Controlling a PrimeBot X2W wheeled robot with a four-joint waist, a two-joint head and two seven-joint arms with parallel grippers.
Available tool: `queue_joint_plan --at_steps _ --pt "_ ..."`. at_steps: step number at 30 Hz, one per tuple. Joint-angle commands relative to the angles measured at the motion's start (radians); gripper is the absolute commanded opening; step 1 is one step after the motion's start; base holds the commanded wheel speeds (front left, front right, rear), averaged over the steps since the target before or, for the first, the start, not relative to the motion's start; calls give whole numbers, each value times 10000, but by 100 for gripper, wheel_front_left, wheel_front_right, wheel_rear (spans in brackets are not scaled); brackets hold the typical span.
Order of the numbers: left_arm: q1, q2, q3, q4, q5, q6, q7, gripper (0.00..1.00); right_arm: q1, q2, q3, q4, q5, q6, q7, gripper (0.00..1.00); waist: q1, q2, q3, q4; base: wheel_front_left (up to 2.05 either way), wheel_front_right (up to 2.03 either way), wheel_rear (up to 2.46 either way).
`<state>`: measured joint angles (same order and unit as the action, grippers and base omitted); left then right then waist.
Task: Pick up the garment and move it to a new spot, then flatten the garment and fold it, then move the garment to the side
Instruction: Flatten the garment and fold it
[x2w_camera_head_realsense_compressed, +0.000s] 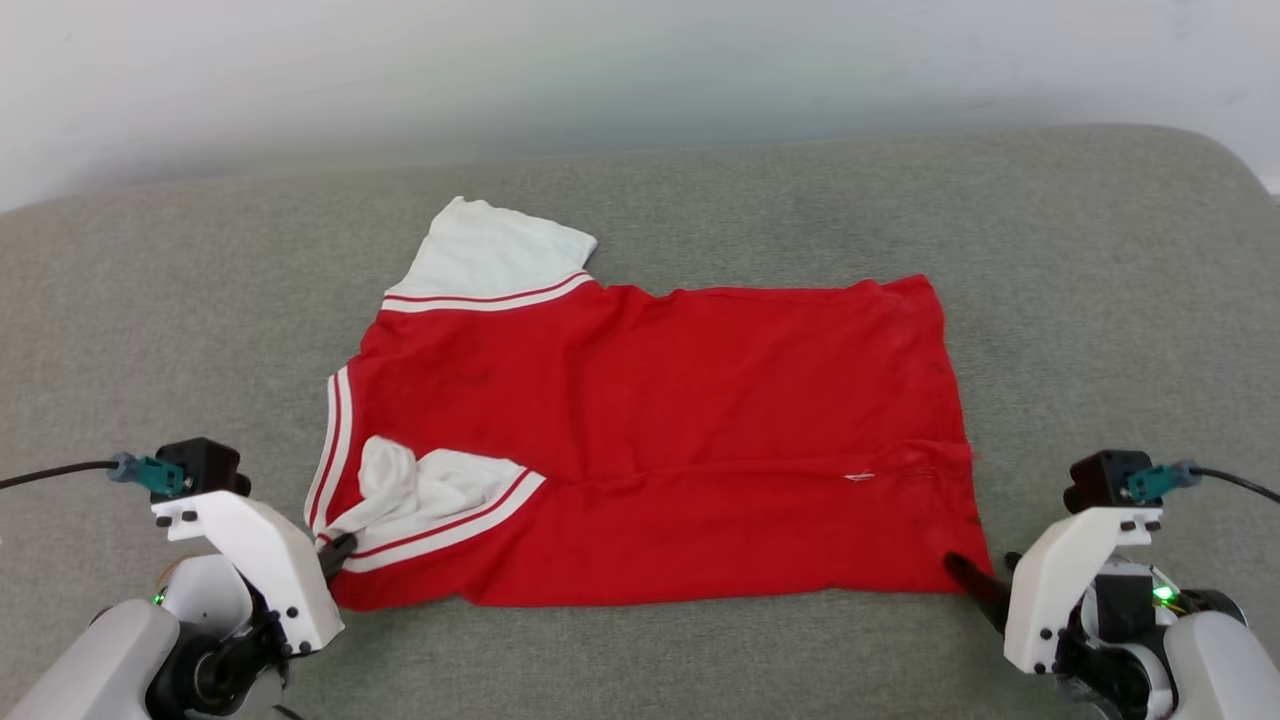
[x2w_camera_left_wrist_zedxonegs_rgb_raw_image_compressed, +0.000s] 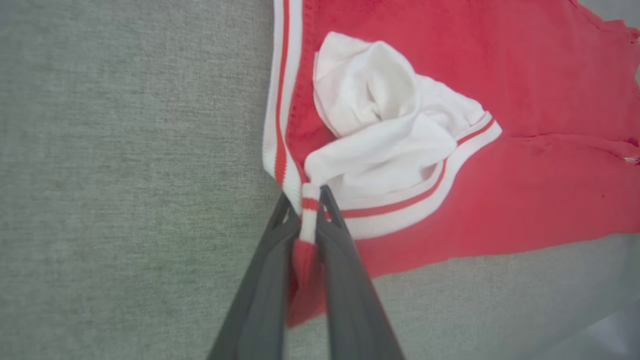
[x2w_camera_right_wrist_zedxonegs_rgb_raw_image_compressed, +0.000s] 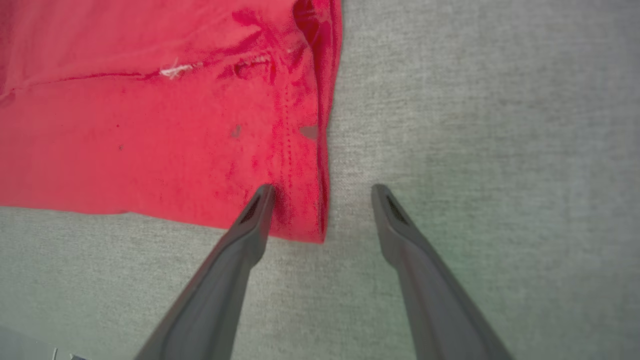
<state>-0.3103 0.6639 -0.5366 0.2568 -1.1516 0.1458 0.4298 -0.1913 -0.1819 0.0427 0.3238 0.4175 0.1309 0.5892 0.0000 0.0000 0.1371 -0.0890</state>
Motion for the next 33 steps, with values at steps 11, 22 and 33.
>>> queue_joint_plan --at_steps 11,22,33 --pt "-195 -309 -12 -628 216 186 -423 0 -1073 378 611 2179 473 14 1437 0 0 0 319 698 0 0 0" --pt "430 -378 133 -701 210 314 -992 0 -969 -242 912 1452 761 7 1017 0 0 0 -447 632 0 0 0" --pt "2096 -108 313 -1537 -187 1005 -1214 0 522 -602 698 126 1101 -3 1307 0 0 0 -1413 614 0 0 0"
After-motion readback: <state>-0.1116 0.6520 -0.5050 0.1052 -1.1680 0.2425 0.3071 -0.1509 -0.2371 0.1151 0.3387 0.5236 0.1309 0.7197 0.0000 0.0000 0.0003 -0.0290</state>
